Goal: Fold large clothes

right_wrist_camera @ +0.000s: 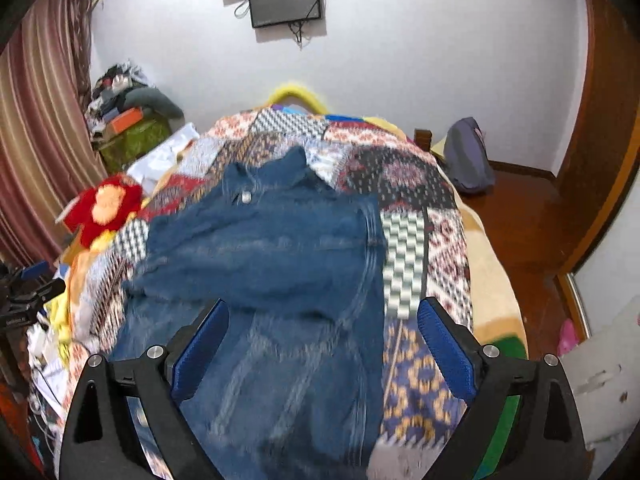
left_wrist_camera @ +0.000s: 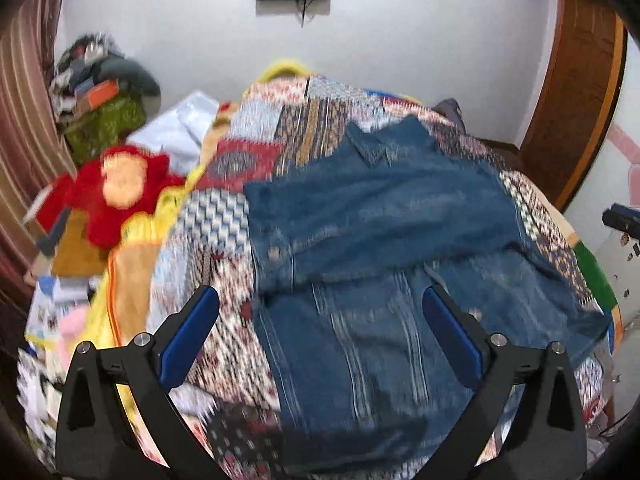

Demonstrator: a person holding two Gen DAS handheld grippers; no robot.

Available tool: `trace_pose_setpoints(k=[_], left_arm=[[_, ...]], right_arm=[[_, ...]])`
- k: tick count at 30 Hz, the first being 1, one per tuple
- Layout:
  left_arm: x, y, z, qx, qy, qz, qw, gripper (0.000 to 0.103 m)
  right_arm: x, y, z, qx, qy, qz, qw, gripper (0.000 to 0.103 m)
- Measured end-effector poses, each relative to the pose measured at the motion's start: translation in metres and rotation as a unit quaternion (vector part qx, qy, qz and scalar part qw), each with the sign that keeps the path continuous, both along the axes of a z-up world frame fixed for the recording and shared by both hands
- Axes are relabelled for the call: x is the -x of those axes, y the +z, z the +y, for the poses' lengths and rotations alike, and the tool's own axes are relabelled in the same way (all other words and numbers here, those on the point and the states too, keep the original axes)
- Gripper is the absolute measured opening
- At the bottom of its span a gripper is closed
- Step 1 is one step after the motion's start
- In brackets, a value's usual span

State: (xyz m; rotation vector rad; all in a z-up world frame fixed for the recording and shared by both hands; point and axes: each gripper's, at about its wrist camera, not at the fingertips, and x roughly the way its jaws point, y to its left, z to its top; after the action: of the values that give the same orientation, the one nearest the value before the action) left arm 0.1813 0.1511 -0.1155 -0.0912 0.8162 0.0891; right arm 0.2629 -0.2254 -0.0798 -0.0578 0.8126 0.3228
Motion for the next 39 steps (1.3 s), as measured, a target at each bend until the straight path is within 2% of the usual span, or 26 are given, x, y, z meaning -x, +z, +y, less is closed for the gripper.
trace_pose_setpoints(k=[6,9,11,14,17,19,21,23,26,28,29,30,31,32,33,37,39], left_arm=[[0.027,-0.04,0.019,0.061,0.043,0.055,0.9957,0.102],[0.043,-0.06,0.034,0.099,0.086,0.07,0.9889,0.102],[0.052,-0.078,0.042,0.131,0.105,0.093,0.9814,0.102],[0.059,-0.102,0.05,0.177,0.108,0.13,0.9695,0.102],[0.066,-0.118,0.054,0.199,0.115,0.152,0.9612,0.102],[0.069,-0.124,0.053,0.224,0.115,0.148,0.9564,0.102],[0.072,-0.133,0.053,0.272,0.106,0.145,0.9454,0.102],[0.07,-0.138,0.053,0.299,0.103,0.146,0.9374,0.102],[0.069,-0.144,0.049,0.309,0.101,0.151,0.9335,0.094],[0.068,-0.147,0.045,0.316,0.092,0.157,0.9314,0.083],[0.068,-0.149,0.044,0.32,0.088,0.158,0.93,0.08],[0.07,-0.15,0.042,0.327,0.084,0.154,0.9286,0.072],[0.072,-0.15,0.041,0.337,0.078,0.147,0.9268,0.067],[0.073,-0.149,0.04,0.336,0.076,0.143,0.9278,0.066],[0.074,-0.147,0.04,0.328,0.072,0.139,0.9316,0.059],[0.076,-0.136,0.045,0.3,0.067,0.133,0.9422,0.023],[0.072,-0.126,0.049,0.289,0.059,0.122,0.9476,0.018]], right_arm=[[0.039,-0.038,-0.011,0.011,-0.001,0.037,0.999,0.095],[0.048,-0.067,-0.022,-0.005,-0.014,0.093,0.996,0.095],[0.049,-0.083,-0.03,-0.015,-0.026,0.122,0.992,0.095],[0.052,-0.103,-0.042,-0.033,-0.043,0.164,0.985,0.095],[0.058,-0.111,-0.049,-0.054,-0.048,0.181,0.981,0.095],[0.061,-0.113,-0.052,-0.059,-0.051,0.182,0.98,0.095],[0.063,-0.115,-0.051,-0.066,-0.049,0.184,0.98,0.095],[0.063,-0.118,-0.052,-0.086,-0.047,0.189,0.977,0.095],[0.062,-0.12,-0.054,-0.111,-0.049,0.193,0.974,0.091],[0.062,-0.12,-0.055,-0.118,-0.049,0.189,0.974,0.075],[0.062,-0.12,-0.056,-0.122,-0.05,0.189,0.973,0.071],[0.063,-0.121,-0.057,-0.13,-0.052,0.189,0.972,0.065],[0.064,-0.122,-0.058,-0.135,-0.053,0.189,0.971,0.056],[0.065,-0.122,-0.059,-0.142,-0.052,0.188,0.97,0.051],[0.066,-0.122,-0.059,-0.142,-0.055,0.186,0.971,0.046],[0.066,-0.116,-0.058,-0.131,-0.042,0.17,0.976,0.023],[0.065,-0.111,-0.056,-0.123,-0.033,0.161,0.979,0.019]])
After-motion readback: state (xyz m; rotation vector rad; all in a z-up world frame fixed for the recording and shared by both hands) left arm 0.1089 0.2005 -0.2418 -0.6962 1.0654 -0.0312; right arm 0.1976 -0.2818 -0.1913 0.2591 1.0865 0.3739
